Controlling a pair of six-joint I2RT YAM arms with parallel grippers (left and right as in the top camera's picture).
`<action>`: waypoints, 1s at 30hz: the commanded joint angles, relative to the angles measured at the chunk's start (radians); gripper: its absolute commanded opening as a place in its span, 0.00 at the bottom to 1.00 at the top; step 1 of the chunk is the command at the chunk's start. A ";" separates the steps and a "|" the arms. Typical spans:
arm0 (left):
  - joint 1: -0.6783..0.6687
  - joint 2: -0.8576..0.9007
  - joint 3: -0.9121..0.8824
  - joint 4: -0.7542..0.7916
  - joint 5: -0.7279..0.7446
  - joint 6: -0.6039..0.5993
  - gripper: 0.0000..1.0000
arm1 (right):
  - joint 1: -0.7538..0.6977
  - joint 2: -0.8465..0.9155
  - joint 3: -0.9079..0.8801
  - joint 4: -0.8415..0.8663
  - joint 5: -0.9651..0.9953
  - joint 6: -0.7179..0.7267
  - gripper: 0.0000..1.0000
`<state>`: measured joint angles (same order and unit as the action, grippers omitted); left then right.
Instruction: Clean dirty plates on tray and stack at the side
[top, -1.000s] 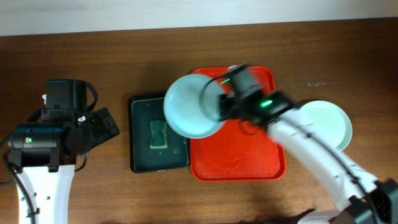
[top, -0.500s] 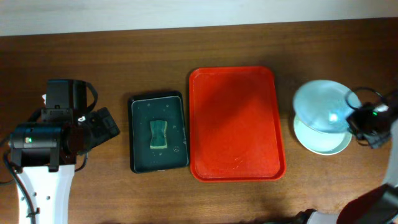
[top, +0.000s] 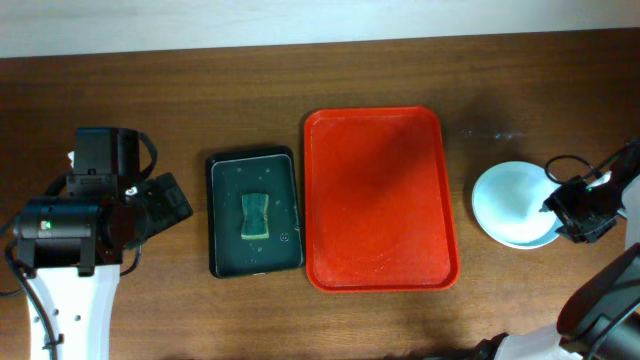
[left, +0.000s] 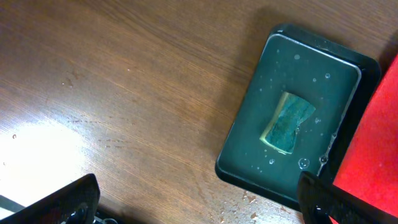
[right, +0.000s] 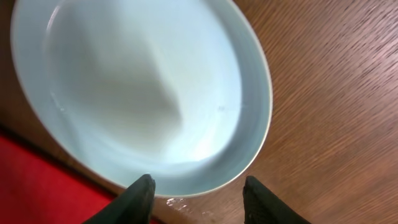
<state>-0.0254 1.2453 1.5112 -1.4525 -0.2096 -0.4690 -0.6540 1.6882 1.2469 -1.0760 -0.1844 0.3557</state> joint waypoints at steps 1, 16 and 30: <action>0.005 -0.004 0.012 0.000 0.004 -0.012 0.99 | 0.041 -0.175 0.026 -0.035 -0.056 -0.033 0.48; 0.005 -0.004 0.012 0.000 0.004 -0.012 0.99 | 0.823 -0.802 0.028 -0.115 -0.260 -0.221 0.98; 0.005 -0.004 0.012 0.000 0.004 -0.012 0.99 | 0.920 -0.934 -0.032 0.106 -0.035 -0.587 0.98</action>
<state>-0.0254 1.2453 1.5112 -1.4528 -0.2096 -0.4690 0.2581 0.8406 1.2522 -1.0443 -0.2947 0.0055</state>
